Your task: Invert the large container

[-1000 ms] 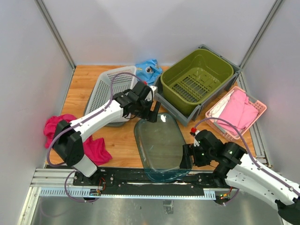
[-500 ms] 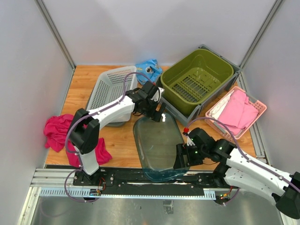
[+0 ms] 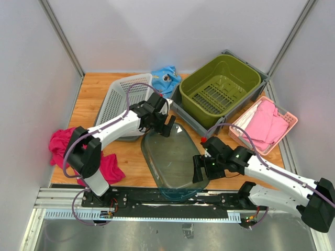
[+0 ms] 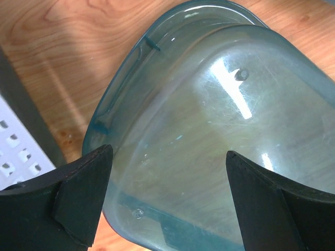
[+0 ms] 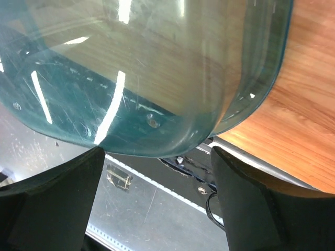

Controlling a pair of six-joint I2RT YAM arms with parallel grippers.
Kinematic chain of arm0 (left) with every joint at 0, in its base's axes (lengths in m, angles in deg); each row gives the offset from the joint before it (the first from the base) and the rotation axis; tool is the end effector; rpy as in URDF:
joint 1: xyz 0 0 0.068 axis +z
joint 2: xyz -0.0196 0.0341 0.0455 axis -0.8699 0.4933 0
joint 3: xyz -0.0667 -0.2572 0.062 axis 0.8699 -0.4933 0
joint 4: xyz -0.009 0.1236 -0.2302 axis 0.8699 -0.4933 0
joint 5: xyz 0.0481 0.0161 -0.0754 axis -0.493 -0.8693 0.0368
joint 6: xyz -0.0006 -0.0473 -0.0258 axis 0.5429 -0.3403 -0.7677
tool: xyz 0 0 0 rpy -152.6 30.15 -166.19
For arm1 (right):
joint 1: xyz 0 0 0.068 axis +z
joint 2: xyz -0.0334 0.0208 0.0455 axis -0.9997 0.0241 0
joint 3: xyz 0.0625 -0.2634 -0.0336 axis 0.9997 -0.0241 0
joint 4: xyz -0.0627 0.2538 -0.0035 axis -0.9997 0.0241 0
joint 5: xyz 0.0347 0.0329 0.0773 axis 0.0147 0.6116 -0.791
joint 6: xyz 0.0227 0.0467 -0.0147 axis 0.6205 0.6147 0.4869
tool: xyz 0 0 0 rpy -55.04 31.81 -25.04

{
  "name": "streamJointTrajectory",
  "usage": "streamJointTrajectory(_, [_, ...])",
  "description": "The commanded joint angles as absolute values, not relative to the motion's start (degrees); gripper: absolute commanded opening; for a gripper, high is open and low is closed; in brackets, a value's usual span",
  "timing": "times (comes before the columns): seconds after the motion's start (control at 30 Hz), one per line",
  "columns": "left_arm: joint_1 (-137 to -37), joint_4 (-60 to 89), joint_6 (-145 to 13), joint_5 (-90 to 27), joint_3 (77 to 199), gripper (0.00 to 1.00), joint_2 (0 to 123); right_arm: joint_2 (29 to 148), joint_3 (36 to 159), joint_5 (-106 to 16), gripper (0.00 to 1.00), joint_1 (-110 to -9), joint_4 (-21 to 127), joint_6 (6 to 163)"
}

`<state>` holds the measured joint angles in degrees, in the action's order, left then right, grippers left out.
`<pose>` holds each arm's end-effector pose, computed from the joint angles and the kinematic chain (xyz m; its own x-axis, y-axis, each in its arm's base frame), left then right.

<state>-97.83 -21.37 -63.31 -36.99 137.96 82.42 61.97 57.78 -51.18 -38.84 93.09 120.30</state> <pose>0.2800 -0.2164 0.2380 -0.7578 0.3954 -0.5191 0.5221 0.8446 -0.1188 0.1056 0.1380 0.2133 -0.9636 -0.1273 -0.2350 -0.2313 0.8379 0.4944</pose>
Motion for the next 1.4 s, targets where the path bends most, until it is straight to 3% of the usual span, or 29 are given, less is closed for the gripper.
streamJointTrajectory(0.0, [-98.41, -25.65, -66.04, -34.49, 135.82, 0.9, 79.12, 65.52, 59.2, -33.46, 0.83, -39.56, 93.97, 120.51])
streamJointTrajectory(0.3, [-98.23, -26.94, -66.42, -34.67, 136.35, 0.9, 77.47, 71.52, 61.78, -24.12, 0.83, -45.04, 94.45, 118.4])
streamJointTrajectory(0.47, [-98.23, -27.41, -66.41, -34.79, 136.47, 0.9, 77.71, 70.59, 63.72, -24.84, 0.83, -48.41, 96.84, 116.76])
streamJointTrajectory(0.67, [-98.23, -27.42, -66.9, -34.53, 136.58, 0.9, 77.78, 62.56, 63.32, -35.59, 0.83, -48.47, 102.64, 117.06])
streamJointTrajectory(0.87, [-98.15, -27.25, -67.03, -34.14, 137.03, 0.9, 78.94, 43.88, 56.13, -47.14, 0.81, -48.04, 98.59, 112.95])
streamJointTrajectory(0.97, [-98.15, -27.17, -67.12, -34.01, 137.2, 0.89, 79.44, 39.11, 53.31, -49.02, 0.81, -47.75, 101.53, 118.35])
streamJointTrajectory(1.37, [-98.15, -26.56, -67.73, -33.34, 136.89, 0.89, 80.27, 48.97, 48.88, -63.55, 0.82, -44.24, 84.74, 118.71])
